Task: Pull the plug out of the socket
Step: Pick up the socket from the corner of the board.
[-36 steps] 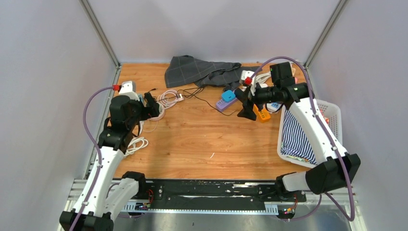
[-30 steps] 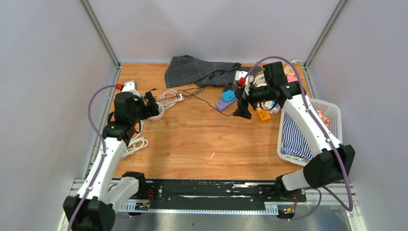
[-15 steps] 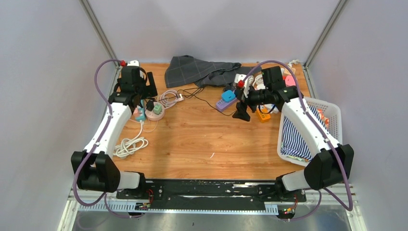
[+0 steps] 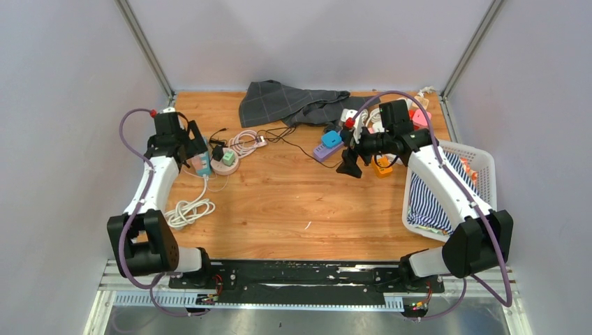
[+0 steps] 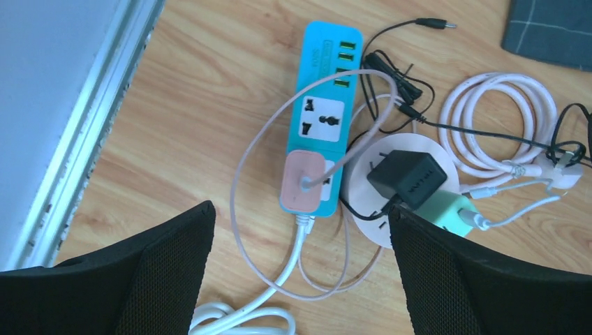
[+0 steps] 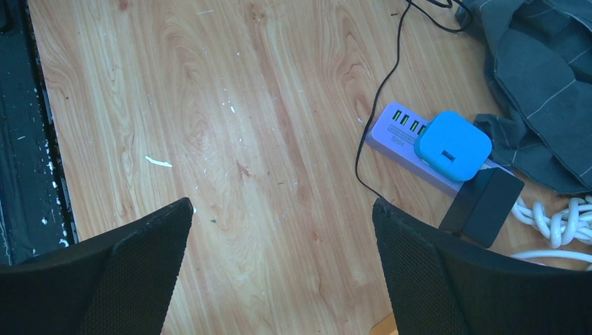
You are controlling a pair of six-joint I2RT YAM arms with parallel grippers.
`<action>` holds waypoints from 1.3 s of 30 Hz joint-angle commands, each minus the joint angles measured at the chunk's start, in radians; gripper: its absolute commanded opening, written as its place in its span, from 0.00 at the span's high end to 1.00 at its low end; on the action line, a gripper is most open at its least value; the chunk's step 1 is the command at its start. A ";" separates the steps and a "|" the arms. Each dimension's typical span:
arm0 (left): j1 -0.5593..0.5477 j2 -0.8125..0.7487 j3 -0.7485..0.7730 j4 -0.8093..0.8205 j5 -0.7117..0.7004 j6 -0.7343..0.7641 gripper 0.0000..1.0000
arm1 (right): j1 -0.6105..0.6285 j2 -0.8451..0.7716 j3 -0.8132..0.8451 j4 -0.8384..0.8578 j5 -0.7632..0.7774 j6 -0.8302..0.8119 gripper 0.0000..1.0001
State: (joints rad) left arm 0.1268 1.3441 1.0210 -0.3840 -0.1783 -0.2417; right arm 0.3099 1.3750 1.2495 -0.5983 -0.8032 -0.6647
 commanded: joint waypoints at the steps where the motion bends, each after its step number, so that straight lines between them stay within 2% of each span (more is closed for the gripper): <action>1: 0.077 0.014 -0.029 0.083 0.169 -0.081 0.05 | -0.007 -0.021 -0.024 0.017 0.009 0.023 0.00; 8: 0.093 0.151 0.053 0.034 0.203 -0.067 0.05 | -0.009 -0.020 -0.030 0.025 0.008 0.030 0.00; 10: 0.093 0.209 0.074 0.018 0.195 -0.061 0.00 | -0.009 -0.022 -0.033 0.025 0.010 0.031 0.00; 13: 0.093 0.270 0.101 0.000 0.185 -0.057 0.00 | -0.013 -0.026 -0.037 0.026 0.013 0.029 0.00; 23: 0.092 0.369 0.136 0.000 0.180 -0.047 0.01 | -0.027 -0.042 -0.060 0.031 0.013 0.034 0.00; 30: 0.092 0.401 0.160 -0.004 0.180 -0.043 0.09 | -0.028 -0.044 -0.066 0.032 0.011 0.034 0.00; 39: 0.093 0.467 0.219 -0.025 0.186 -0.029 0.27 | -0.027 -0.048 -0.067 0.032 0.012 0.037 0.00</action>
State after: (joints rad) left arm 0.2138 1.7733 1.2087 -0.3920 -0.0021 -0.2878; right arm 0.2928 1.3540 1.1992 -0.5682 -0.7994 -0.6426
